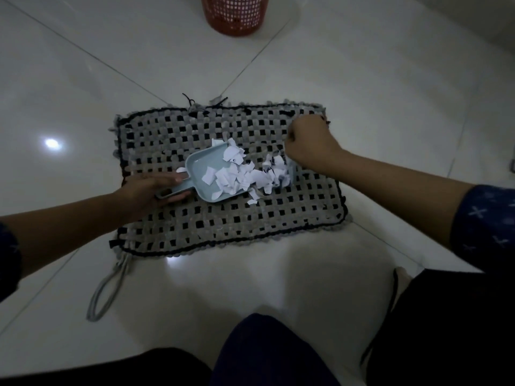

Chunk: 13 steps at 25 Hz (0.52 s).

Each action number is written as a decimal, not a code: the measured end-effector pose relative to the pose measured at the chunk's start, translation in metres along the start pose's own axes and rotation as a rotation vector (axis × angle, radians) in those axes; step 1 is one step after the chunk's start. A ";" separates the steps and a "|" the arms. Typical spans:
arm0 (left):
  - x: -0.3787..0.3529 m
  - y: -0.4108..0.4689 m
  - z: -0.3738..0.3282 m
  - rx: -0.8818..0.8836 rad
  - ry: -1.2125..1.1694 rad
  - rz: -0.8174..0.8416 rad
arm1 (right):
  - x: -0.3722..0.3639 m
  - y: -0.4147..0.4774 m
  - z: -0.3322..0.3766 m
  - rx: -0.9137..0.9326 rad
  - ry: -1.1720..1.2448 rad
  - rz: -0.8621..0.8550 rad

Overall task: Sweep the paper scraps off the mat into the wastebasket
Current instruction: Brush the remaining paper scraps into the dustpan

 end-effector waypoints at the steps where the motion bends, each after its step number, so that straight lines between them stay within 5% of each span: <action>1: -0.001 -0.001 0.002 0.008 0.001 0.016 | -0.003 0.000 0.010 0.000 0.033 0.006; 13: -0.004 -0.001 -0.001 0.044 -0.008 0.065 | -0.016 0.000 0.072 0.066 0.045 0.141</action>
Point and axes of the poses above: each hand's wrist, its own y-axis towards the middle knuckle, its own x-axis out of the back of the hand, z = x × y, the point moved 1 cm from there along y, towards the middle knuckle, and after that the axes turned 12 degrees about -x, right-handed, at the moved point
